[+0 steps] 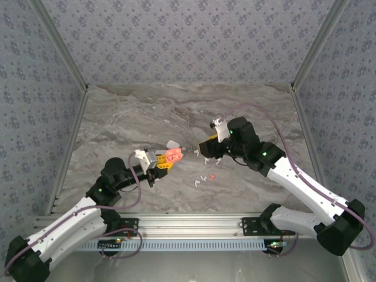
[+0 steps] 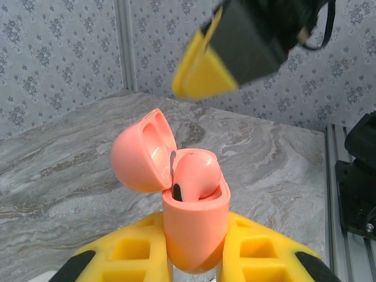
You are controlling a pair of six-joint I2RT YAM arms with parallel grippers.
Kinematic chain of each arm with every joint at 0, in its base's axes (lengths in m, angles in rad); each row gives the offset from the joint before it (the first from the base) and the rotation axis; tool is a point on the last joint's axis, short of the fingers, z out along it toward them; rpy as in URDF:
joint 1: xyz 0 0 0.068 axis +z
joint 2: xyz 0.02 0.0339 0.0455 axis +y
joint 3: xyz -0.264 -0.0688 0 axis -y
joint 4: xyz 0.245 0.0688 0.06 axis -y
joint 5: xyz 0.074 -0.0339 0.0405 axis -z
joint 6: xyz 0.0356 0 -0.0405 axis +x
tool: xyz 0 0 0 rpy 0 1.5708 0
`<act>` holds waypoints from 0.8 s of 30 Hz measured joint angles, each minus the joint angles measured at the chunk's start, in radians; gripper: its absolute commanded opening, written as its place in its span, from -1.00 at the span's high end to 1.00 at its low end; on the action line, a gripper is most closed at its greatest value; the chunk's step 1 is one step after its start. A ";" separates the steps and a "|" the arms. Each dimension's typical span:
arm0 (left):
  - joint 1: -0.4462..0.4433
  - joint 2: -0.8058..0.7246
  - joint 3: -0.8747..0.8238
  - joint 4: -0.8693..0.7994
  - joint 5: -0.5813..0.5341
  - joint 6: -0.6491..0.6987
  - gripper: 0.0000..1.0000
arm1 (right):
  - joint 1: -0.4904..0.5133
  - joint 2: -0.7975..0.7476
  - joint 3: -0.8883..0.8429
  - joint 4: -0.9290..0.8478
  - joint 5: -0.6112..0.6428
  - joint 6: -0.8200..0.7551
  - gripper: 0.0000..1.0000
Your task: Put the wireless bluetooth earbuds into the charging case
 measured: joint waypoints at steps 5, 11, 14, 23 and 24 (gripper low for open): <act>0.000 -0.003 0.000 -0.001 0.000 0.000 1.00 | -0.055 0.044 -0.122 -0.059 0.005 0.089 0.02; 0.000 -0.008 0.000 -0.001 0.000 0.000 1.00 | -0.065 0.137 -0.237 -0.053 0.007 0.146 0.09; 0.000 -0.008 0.000 -0.001 0.000 0.000 1.00 | -0.065 0.191 -0.260 -0.032 0.007 0.164 0.12; 0.000 -0.008 0.000 -0.003 0.000 0.000 1.00 | -0.065 0.288 -0.264 0.038 0.007 0.179 0.19; 0.000 -0.008 0.000 -0.003 0.000 0.000 1.00 | -0.064 0.295 -0.264 0.041 0.007 0.179 0.19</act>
